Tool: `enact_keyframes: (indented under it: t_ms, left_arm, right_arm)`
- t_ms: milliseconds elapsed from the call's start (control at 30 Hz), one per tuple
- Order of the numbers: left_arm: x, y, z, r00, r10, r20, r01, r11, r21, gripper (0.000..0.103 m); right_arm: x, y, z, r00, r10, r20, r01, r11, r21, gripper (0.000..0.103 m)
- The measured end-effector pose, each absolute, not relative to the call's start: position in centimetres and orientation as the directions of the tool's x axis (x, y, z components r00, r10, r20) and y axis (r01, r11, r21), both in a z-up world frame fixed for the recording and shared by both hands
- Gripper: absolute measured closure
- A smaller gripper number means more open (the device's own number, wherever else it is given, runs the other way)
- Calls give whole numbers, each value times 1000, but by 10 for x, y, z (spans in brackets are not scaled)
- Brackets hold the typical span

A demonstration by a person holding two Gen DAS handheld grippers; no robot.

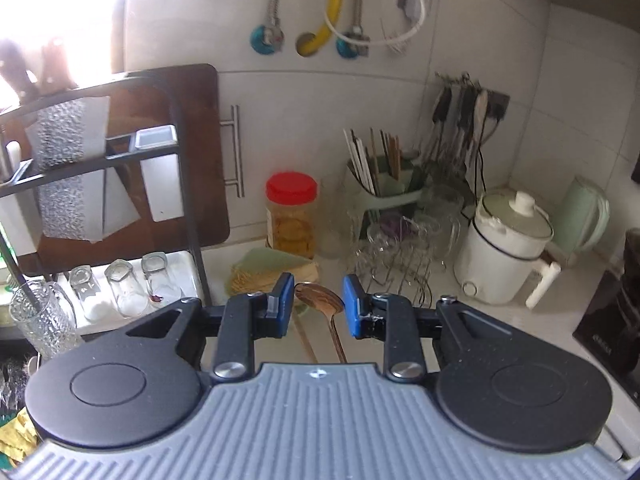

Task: Organize utensils
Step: 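Lower the copper spoon into the white pot with the left tool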

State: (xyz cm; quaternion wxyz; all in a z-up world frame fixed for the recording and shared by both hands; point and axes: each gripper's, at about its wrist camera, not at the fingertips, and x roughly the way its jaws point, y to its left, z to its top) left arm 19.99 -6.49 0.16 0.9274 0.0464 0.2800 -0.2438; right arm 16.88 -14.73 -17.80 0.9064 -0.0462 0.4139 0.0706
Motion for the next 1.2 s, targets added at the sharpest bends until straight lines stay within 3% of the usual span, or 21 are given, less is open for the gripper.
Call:
enact_keyframes:
  t_ms: [600,633,667,700,1200]
  left_arm:
    - [208,-88,-20,616,-390,-685,525,851,-13,72]
    - [210,-88,-19,602,-394,-695,527,850,-25,73]
    - [213,-88,-18,585,-401,-705,529,848,-43,83]
    - [215,-87,-18,562,-408,-720,529,846,-66,87]
    - [225,-90,-38,440,-402,-803,539,833,-121,90]
  right_arm:
    - [170,-147,-178,651,91,-754,-157,987,-16,13]
    - [170,-147,-178,651,91,-754,-156,988,-16,13]
    - [170,-147,-178,651,90,-754,-155,988,-16,13]
    - [170,-147,-178,651,90,-754,-153,988,-15,13]
    - [171,-146,-179,654,84,-751,-137,991,-8,13]
